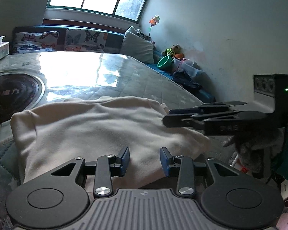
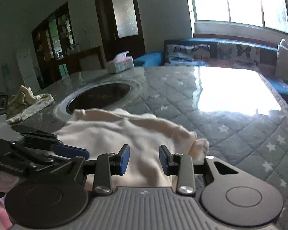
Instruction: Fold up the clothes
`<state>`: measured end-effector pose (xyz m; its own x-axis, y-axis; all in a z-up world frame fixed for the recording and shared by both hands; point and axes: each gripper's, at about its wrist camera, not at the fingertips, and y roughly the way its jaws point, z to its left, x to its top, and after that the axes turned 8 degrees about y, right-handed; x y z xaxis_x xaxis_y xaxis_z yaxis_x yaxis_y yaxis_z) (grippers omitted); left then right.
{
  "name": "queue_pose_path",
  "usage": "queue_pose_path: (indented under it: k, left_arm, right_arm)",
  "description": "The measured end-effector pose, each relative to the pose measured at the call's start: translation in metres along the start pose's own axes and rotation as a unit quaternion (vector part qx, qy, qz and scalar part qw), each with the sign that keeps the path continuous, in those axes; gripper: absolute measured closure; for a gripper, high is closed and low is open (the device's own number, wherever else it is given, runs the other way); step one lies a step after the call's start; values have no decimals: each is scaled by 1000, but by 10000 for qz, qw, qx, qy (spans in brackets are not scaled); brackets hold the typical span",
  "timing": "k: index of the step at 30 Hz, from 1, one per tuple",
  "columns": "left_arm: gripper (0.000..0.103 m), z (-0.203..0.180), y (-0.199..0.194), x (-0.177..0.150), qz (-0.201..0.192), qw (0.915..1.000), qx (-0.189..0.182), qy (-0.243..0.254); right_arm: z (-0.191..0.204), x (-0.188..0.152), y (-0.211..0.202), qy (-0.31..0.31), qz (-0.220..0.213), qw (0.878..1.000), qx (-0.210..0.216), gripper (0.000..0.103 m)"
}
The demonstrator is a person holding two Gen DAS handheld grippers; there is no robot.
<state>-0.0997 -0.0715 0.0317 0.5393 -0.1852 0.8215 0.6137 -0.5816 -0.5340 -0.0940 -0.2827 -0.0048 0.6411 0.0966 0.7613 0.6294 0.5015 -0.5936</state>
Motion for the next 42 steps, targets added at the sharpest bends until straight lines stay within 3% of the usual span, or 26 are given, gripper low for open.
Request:
queue_pose_path:
  k: [6,10,14,19,24,31,35,42]
  left_arm:
    - [64,-1,-9,-1,-46,10000,5,22]
    - [64,2,-15,-3,-106,9999,57,-101]
    - [64,9,-25,-7,-143,9993,215,-282]
    - [64,21,-47,-10,-292,9969,544,-493]
    - [64,43,-62,-24,-376,9907,849,-990]
    - [64,42,-79,-27,-547,9888,926,-1030]
    - [65,50,-77,-36,-444,9871,996,-1168]
    - [62,57,-88,-31,-463,9875,1023,-1102]
  right_arm:
    - [6,0,-7,-139,-134,9998,-28,70]
    - [20,-7,-15,-307,-109,9992,230,70]
    - [26,-19,-13,-389,18,9990,233,69]
    - [32,-15,-27,-414,-169,9986,267,69]
    - [24,-22,-23,-223,-39,9996,169,69]
    - [27,-18,-31,-219,-139,9995,175,69]
    - [22,-22,-22,-163,53,9998,77,69]
    - [45,-1,-29,-750,35,9968,279,69]
